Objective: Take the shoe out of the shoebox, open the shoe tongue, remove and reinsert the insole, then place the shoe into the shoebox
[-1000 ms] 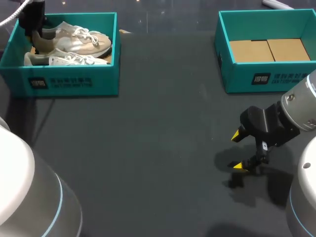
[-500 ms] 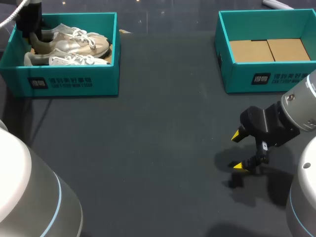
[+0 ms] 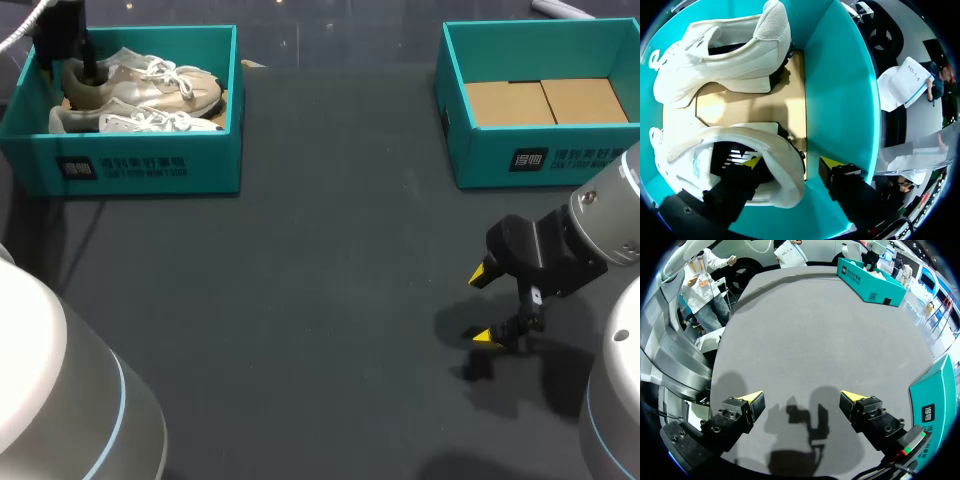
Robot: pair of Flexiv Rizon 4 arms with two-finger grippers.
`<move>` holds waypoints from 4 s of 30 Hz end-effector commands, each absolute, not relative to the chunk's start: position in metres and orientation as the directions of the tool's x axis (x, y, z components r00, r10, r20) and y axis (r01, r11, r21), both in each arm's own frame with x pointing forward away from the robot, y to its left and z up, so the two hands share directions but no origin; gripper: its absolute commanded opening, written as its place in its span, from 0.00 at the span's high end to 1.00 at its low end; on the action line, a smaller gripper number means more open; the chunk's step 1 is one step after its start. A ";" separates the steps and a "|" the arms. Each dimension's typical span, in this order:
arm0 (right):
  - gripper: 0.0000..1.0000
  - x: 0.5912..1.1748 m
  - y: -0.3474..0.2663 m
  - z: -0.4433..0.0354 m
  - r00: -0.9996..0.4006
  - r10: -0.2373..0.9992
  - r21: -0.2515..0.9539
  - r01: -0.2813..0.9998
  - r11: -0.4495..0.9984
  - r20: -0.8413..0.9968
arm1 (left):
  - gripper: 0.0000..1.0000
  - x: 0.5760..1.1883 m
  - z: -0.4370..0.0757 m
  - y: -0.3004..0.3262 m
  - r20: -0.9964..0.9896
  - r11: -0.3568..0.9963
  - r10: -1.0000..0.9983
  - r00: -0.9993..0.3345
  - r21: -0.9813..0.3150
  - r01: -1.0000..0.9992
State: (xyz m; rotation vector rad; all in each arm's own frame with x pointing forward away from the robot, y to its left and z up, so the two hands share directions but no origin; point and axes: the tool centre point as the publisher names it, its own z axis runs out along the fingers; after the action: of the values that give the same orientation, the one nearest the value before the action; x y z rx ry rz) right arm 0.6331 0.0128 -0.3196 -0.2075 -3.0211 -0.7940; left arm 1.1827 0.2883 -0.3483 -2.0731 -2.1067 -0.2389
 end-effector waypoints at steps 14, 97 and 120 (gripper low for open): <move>0.00 0.631 0.013 -0.319 -0.991 0.127 0.487 0.131 0.864 0.042 | 0.03 1.131 -0.262 0.276 0.111 0.014 0.994 -0.019 0.047 0.999; 0.00 0.631 0.013 -0.319 -0.991 0.127 0.487 0.131 0.864 0.042 | 0.19 1.031 -0.291 0.271 0.021 0.075 0.997 -0.074 -0.018 0.997; 0.00 0.631 0.013 -0.319 -0.991 0.127 0.487 0.131 0.864 0.042 | 0.37 1.032 -0.320 0.269 -0.009 0.119 0.993 -0.119 -0.025 0.993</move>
State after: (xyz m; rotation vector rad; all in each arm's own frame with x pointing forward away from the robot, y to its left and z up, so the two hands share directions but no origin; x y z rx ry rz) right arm 0.6331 0.0128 -0.3196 -0.2075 -3.0211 -0.7940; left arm 1.0339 0.2672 -0.3173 -2.0730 -2.3363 0.0397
